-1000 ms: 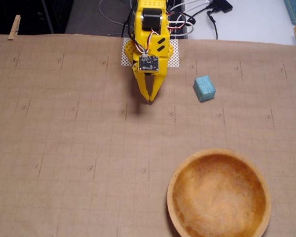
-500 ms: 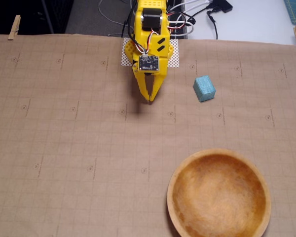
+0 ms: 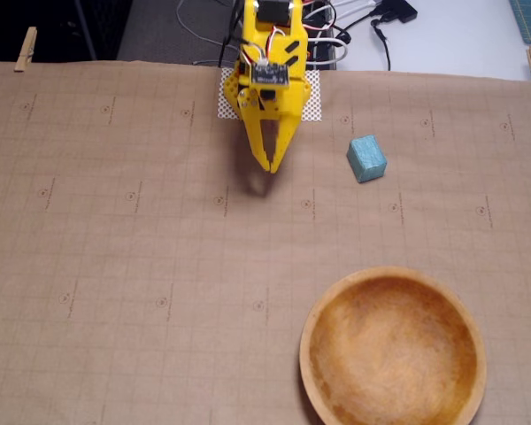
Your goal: Grasp a blue block and put it in the bowl.
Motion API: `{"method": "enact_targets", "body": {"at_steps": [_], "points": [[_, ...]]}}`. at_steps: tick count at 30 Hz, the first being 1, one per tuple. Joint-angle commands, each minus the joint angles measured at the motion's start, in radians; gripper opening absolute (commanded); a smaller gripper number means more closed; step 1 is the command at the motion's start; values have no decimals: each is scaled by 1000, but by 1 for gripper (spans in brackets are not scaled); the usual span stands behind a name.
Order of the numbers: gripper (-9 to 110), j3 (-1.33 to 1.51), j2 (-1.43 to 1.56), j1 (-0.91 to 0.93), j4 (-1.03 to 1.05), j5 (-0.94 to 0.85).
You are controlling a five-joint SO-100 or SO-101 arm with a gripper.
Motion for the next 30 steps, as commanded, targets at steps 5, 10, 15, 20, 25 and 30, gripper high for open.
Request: {"method": "enact_targets", "body": {"at_steps": [5,10,15,20,25,30], "points": [[9,-126,-3,0,-2,3],[20,-169,-3,-2,-2,5],[29,-227,-9,-9,-3,6],[34,-282,-18,-48,-3,6],[40,-302,-18,-117,9,37],[46,-331,-18,-216,9,120]]}}
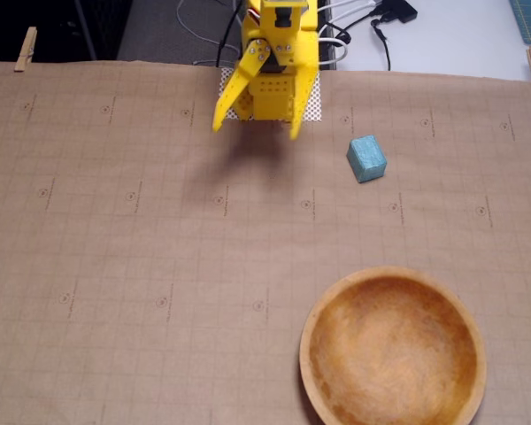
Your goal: Grasp a blue block and put it in the bowl.
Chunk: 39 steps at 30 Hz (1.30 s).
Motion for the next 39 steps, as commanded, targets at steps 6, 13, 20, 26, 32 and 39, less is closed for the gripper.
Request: {"method": "enact_targets", "body": {"at_steps": [6,13,20,26,32,39], "points": [[49,-61,-20,-193,3,80],[49,-58,-20,-334,3,81],[49,-8,-20,-471,3,78],[49,58,-20,-565,-6,81],[49,112,-20,-643,-8,92],[49,138,-20,-707,2,94]]}}
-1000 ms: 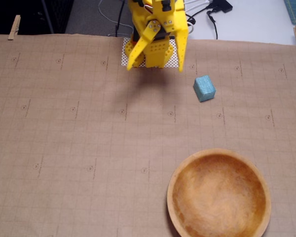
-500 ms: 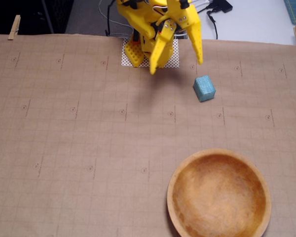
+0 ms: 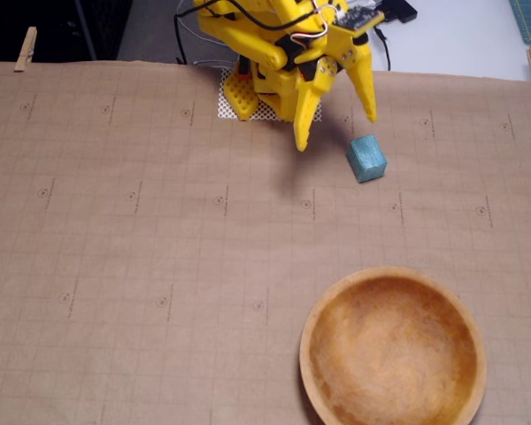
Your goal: Grasp a blue block and put it in the bowl.
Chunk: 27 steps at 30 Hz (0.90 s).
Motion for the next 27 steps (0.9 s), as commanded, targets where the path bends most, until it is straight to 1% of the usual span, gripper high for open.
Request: {"method": "enact_targets", "body": {"at_steps": [1,13,19,27], "points": [[49,-14,-12,-34,2,8],[49,-12,-12,-179,-3,8],[49,-12,-12,-222,-12,17],[49,-12,-12,-318,-11,229]]}}
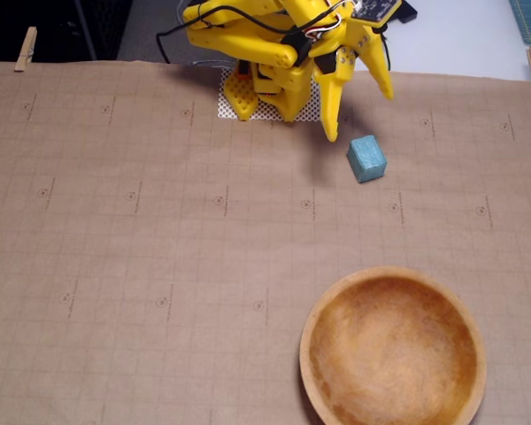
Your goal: Grasp a blue block and put it in the bowl.
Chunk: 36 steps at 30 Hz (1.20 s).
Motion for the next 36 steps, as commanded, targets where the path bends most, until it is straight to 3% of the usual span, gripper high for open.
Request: {"method": "enact_targets", "body": {"at_steps": [1,9,23,36], "points": [[49,-12,-12,-41,-11,81],[49,14,-12,-44,-11,189],[49,110,-26,106,-95,184],[49,87,-425,44,-304,198]]}}
